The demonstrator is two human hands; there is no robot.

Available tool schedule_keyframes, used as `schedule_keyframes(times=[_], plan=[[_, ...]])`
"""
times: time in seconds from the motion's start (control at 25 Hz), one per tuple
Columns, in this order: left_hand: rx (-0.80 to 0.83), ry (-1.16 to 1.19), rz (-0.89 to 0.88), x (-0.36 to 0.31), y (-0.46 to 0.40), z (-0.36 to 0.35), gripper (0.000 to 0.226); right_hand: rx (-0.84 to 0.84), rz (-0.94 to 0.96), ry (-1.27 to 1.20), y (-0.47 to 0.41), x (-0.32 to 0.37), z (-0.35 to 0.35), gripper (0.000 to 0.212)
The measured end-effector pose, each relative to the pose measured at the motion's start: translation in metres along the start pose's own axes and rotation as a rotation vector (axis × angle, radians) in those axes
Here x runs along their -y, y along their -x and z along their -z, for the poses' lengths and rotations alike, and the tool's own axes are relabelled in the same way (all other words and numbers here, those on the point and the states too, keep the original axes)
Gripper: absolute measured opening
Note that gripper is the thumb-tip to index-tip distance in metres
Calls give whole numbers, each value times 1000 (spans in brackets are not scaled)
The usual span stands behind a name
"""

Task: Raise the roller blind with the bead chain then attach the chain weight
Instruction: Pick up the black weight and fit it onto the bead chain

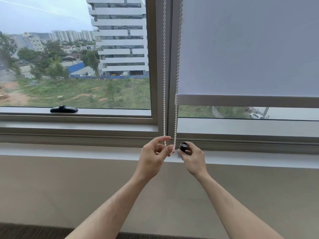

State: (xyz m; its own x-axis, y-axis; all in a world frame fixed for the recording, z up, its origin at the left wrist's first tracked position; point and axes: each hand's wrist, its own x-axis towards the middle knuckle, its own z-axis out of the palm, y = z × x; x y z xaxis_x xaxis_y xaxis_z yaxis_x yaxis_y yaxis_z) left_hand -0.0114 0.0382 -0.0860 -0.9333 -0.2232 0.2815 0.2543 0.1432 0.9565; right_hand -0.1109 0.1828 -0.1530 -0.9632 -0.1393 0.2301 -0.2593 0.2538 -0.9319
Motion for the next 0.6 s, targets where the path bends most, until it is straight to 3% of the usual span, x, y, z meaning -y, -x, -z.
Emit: schedule_keyframes(times=[0.24, 0.44, 0.6], plan=[[21, -27, -63, -6, -1, 3, 30, 237, 155, -51, 24, 55, 0, 17], [-77, -248, -181, -11, 4, 6, 35, 165, 176, -11, 36, 68, -6, 19], [-115, -255, -186, -17, 9, 4, 40, 63, 167, 22, 45, 70, -13, 20]])
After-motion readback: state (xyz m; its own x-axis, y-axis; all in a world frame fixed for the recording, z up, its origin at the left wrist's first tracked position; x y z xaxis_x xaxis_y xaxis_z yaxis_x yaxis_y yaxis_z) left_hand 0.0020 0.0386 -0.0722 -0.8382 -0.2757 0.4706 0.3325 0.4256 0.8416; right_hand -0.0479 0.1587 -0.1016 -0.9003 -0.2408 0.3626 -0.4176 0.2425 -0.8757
